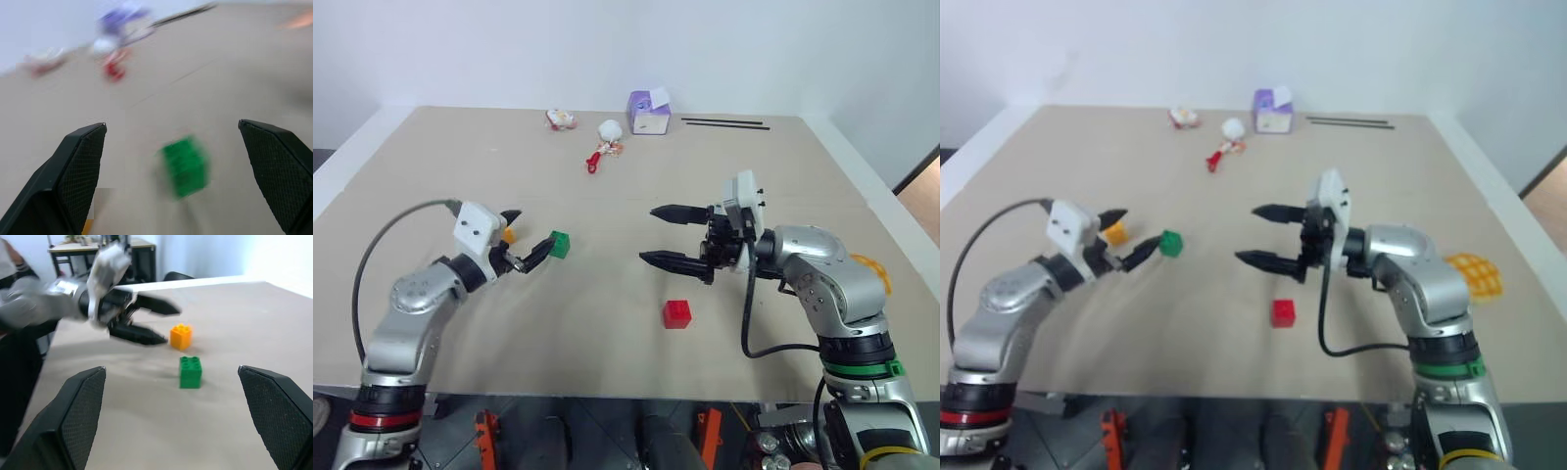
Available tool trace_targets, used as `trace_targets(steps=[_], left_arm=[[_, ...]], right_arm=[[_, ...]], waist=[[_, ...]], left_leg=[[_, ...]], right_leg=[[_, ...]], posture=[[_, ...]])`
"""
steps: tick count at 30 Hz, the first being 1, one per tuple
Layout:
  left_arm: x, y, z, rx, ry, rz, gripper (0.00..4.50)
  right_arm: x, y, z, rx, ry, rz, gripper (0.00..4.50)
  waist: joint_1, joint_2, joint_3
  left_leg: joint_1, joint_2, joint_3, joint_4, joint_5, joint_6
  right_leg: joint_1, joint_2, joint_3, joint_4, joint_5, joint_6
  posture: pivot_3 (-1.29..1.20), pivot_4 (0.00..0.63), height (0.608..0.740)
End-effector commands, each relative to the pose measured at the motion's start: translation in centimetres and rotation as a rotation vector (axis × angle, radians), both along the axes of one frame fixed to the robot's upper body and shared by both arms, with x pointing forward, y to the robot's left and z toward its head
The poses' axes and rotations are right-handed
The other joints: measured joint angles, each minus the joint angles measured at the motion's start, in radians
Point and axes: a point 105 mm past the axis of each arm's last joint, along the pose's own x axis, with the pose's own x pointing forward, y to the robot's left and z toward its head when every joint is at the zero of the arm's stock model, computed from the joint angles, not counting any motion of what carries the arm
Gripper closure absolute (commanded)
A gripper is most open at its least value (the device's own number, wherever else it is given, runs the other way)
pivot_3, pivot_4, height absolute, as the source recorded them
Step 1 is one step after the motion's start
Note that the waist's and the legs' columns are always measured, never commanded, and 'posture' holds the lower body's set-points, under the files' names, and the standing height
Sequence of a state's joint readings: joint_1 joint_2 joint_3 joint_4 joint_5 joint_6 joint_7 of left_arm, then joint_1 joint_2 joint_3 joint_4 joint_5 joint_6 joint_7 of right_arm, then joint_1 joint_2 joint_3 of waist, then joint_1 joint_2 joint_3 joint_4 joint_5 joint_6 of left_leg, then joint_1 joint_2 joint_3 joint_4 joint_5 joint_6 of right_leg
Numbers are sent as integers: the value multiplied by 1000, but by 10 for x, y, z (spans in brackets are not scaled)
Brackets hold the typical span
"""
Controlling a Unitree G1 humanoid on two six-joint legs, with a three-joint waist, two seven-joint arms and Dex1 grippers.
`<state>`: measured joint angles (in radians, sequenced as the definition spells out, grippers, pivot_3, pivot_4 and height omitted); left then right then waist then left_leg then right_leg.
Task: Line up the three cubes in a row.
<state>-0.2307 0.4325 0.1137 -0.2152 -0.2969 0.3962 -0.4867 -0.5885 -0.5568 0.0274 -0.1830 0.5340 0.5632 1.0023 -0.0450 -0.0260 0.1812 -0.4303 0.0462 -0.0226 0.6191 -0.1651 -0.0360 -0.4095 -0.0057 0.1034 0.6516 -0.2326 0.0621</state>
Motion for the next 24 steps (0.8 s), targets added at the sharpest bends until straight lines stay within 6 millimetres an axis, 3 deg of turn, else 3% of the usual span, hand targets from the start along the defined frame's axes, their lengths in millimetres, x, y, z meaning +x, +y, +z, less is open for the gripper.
trace_targets(steps=[1, 7, 23, 24], left_arm=[[-3, -14, 5, -10, -30, 34, 0], [8, -34, -14, -48, -12, 96, 0], [35, -55, -28, -52, 19, 128, 0], [35, -55, -28, -50, 16, 129, 261]], right_arm=[[-3, 6, 14, 0, -77, -1, 27], [-3, 13, 13, -7, -82, 16, 27], [-2, 15, 13, -7, -82, 14, 27], [-2, 14, 12, -7, -82, 13, 6]], waist=[[1, -1, 0], [-1, -1, 0], [-1, -1, 0], [-2, -1, 0]], left_leg=[[0, 0, 0, 0, 0, 0], [1, 0, 0, 0, 0, 0], [0, 0, -1, 0, 0, 0], [0, 0, -1, 0, 0, 0]], right_leg=[[0, 0, 0, 0, 0, 0], [0, 1, 0, 0, 1, 0], [0, 1, 0, 0, 4, 4], [0, 1, 0, 0, 4, 4]], posture=[[0, 150, 740], [0, 150, 740], [0, 150, 740], [0, 150, 740]])
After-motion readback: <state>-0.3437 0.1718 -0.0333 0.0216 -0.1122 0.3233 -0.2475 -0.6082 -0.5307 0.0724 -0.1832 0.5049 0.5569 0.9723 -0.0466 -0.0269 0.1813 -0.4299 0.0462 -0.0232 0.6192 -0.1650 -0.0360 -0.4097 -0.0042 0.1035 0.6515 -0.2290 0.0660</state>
